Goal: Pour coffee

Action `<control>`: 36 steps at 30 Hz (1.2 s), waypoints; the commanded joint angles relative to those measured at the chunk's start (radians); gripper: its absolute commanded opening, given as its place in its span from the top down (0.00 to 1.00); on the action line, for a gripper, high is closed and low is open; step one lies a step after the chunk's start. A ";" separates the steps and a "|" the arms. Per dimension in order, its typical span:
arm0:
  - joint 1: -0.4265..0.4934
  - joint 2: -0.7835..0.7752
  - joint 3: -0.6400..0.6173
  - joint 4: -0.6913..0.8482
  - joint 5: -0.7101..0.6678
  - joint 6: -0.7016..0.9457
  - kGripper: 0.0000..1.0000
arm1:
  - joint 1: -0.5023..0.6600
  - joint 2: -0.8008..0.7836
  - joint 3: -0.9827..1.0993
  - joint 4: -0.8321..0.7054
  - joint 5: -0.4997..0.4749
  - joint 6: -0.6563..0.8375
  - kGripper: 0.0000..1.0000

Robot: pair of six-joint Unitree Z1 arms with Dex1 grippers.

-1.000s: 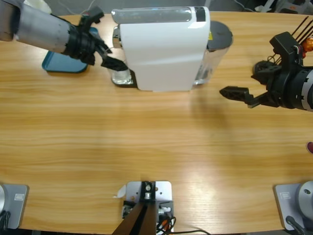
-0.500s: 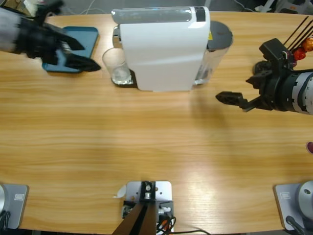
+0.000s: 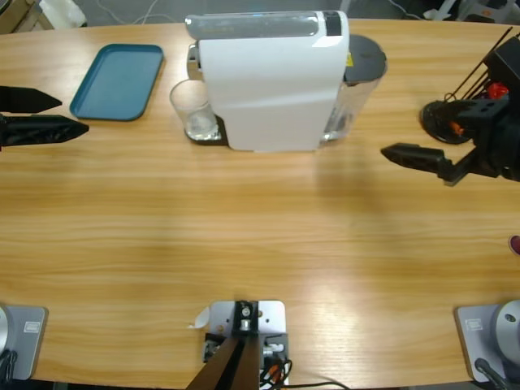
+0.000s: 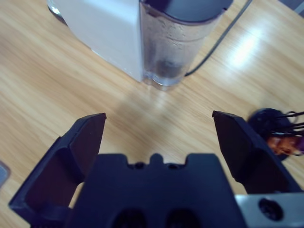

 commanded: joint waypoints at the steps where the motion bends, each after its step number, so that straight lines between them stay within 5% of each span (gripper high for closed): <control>1: 0.006 0.000 0.144 -0.110 0.036 -0.052 0.19 | -0.024 0.059 -0.177 0.121 -0.046 -0.068 0.61; 3: 0.006 0.005 0.149 -0.120 0.037 -0.052 0.19 | -0.044 0.088 -0.250 0.142 -0.045 -0.075 0.98; 4: 0.006 0.007 0.151 -0.125 0.037 -0.052 0.19 | -0.051 0.101 -0.284 0.146 -0.046 -0.081 1.00; 21: 0.006 0.033 0.160 -0.147 0.030 -0.049 0.19 | -0.084 0.481 -0.711 0.299 0.042 -0.094 1.00; 36: 0.006 0.043 0.157 -0.146 0.028 -0.047 0.19 | -0.084 0.569 -0.846 0.395 0.027 -0.142 1.00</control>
